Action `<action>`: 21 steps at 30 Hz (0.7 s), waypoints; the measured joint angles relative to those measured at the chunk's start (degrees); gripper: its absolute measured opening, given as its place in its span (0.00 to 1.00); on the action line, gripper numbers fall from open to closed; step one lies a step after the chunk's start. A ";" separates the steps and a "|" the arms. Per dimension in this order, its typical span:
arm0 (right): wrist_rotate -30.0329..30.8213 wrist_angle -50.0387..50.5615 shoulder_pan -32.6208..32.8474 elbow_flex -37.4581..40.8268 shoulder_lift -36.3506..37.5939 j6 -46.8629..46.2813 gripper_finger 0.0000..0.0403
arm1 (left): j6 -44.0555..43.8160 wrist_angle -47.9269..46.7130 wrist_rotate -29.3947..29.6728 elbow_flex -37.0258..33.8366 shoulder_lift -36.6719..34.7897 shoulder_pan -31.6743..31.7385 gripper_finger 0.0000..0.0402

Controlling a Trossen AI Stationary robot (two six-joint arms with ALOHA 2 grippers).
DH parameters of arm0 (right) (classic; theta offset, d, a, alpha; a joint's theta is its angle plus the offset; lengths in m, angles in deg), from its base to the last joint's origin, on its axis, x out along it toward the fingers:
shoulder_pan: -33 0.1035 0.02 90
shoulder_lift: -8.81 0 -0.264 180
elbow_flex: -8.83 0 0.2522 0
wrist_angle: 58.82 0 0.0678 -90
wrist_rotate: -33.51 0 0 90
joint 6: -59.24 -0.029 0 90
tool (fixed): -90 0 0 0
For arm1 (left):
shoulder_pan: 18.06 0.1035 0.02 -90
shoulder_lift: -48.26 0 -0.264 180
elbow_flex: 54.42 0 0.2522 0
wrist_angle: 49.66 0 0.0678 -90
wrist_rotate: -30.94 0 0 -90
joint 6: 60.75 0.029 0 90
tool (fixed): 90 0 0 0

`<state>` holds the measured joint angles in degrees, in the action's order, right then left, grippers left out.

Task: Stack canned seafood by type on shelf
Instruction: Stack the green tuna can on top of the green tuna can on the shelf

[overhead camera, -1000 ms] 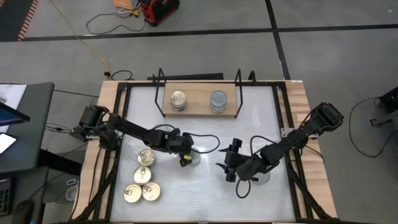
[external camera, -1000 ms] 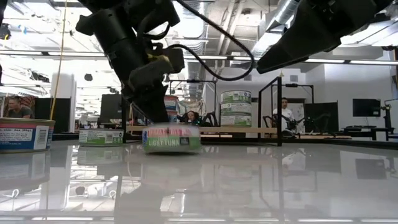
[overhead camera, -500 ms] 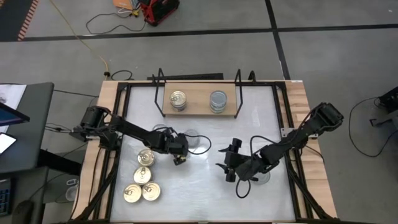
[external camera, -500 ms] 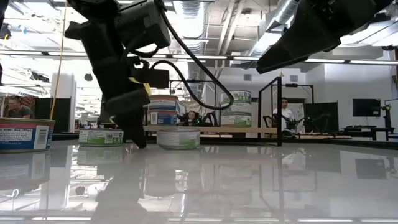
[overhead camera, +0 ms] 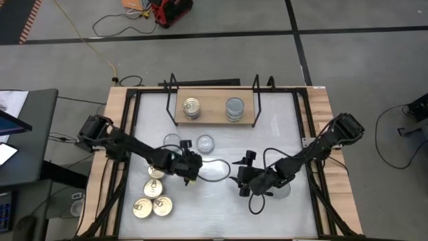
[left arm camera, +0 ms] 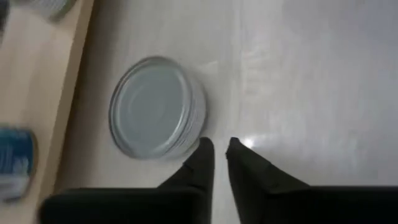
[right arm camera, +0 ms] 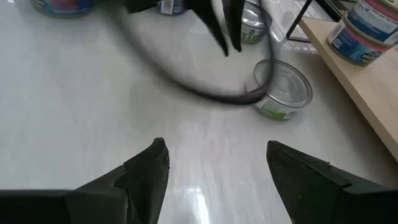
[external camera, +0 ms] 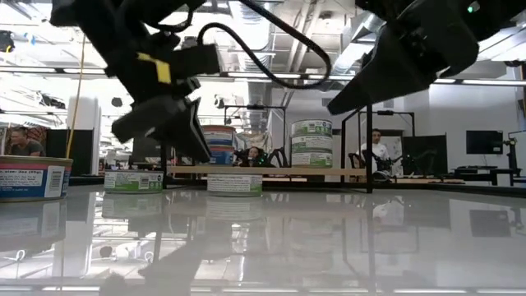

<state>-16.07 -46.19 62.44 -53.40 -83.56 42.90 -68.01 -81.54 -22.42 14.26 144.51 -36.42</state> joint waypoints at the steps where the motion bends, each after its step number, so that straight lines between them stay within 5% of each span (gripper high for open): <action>1: 0.00 -0.19 -0.16 -0.02 -0.27 0.09 0.73 | 1.89 0.73 0.67 0.00 0.75 -0.36 0.14; 8: 0.00 -0.43 -0.73 -0.09 -0.36 0.46 0.73 | 11.09 3.67 11.42 0.02 4.42 -1.52 0.34; 21: 0.00 -0.95 -0.69 -0.07 -0.36 0.98 0.73 | 21.65 4.08 3.08 0.07 4.33 4.37 0.31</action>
<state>-16.07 -47.15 61.75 -53.46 -83.92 43.89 -46.36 -77.46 -19.34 14.33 148.84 -32.05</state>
